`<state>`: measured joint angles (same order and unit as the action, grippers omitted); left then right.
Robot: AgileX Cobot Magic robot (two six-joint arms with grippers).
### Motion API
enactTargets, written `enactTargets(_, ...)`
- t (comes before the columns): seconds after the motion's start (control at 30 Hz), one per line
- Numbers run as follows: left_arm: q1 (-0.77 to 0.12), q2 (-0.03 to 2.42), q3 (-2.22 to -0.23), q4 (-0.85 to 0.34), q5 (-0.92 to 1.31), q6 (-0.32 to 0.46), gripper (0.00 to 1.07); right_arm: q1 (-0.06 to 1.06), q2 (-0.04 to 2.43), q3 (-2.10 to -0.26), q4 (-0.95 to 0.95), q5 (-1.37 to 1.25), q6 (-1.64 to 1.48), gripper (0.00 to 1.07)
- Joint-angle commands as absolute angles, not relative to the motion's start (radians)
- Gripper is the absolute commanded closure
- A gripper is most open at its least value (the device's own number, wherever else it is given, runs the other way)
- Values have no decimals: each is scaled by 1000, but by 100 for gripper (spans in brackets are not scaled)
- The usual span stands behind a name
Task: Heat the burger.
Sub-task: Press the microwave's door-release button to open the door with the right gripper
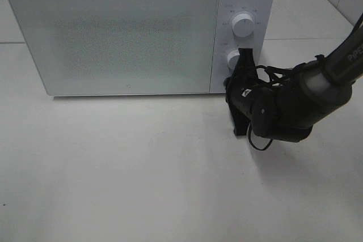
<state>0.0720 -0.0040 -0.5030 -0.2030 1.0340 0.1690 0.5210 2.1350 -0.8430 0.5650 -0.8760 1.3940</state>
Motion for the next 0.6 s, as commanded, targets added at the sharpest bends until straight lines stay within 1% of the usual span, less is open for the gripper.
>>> enactTargets(0.03,69,-28,-499,-209,1032,168,6,507,2135,-865,575,-919,1389,107)
enactTargets(0.13,69,-28,-499,-209,1032,168,6,501,2136,-875,583,-933,1379,107)
enactTargets(0.2,69,-28,-499,-209,1032,168,6,501,2136,-896,588,-997,1359,107)
enactTargets(0.6,69,-28,-499,-209,1032,168,6,501,2136,-934,634,-1087,1333,107)
